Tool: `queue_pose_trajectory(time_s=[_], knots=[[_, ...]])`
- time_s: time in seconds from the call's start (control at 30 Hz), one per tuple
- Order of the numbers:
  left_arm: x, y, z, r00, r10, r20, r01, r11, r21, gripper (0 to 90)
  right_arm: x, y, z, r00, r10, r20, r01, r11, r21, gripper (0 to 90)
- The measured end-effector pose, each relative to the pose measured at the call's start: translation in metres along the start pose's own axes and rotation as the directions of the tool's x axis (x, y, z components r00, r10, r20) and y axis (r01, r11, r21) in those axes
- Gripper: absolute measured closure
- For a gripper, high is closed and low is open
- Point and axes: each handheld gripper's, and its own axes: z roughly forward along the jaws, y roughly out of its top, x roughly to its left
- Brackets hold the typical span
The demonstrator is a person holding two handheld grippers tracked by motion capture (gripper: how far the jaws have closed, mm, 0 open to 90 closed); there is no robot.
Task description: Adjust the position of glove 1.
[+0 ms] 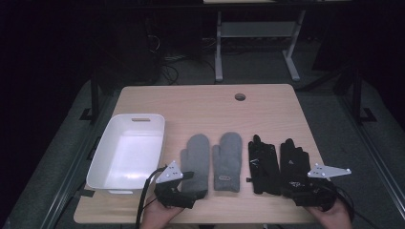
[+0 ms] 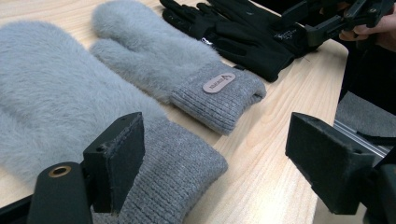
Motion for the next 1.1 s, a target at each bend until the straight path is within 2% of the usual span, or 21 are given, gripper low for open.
queue_pose_trajectory(time_s=[0.17, 0.33, 0.63, 0.77, 1.1], knots=[[-0.002, 0.000, -0.001, 1.0000, 0.005, 0.002, -0.005, 1.0000, -0.003, 19.5, 0.003, 0.003, 0.002, 0.9994, -0.034, -0.008, 0.034, 0.999, 0.001, 20.3], [-0.003, 0.000, -0.002, 0.9999, 0.015, 0.000, -0.015, 0.9999, -0.002, 19.5, 0.006, 0.007, 0.001, 0.9991, -0.036, -0.022, 0.036, 0.999, -0.008, 19.7], [-0.003, 0.000, -0.001, 0.9998, 0.020, 0.000, -0.020, 0.9998, -0.001, 19.5, 0.009, 0.028, 0.006, 0.9958, -0.079, -0.046, 0.079, 0.997, 0.002, 19.1], [-0.003, 0.000, -0.003, 0.9999, 0.016, -0.004, -0.016, 0.9998, -0.008, 19.5, 0.014, 0.041, 0.011, 0.9923, -0.108, -0.061, 0.109, 0.994, 0.019, 19.1], [-0.002, 0.000, -0.005, 0.9999, 0.014, -0.005, -0.014, 0.9999, -0.009, 19.5, 0.019, 0.060, 0.021, 0.9868, -0.138, -0.085, 0.144, 0.987, 0.068, 19.1]])
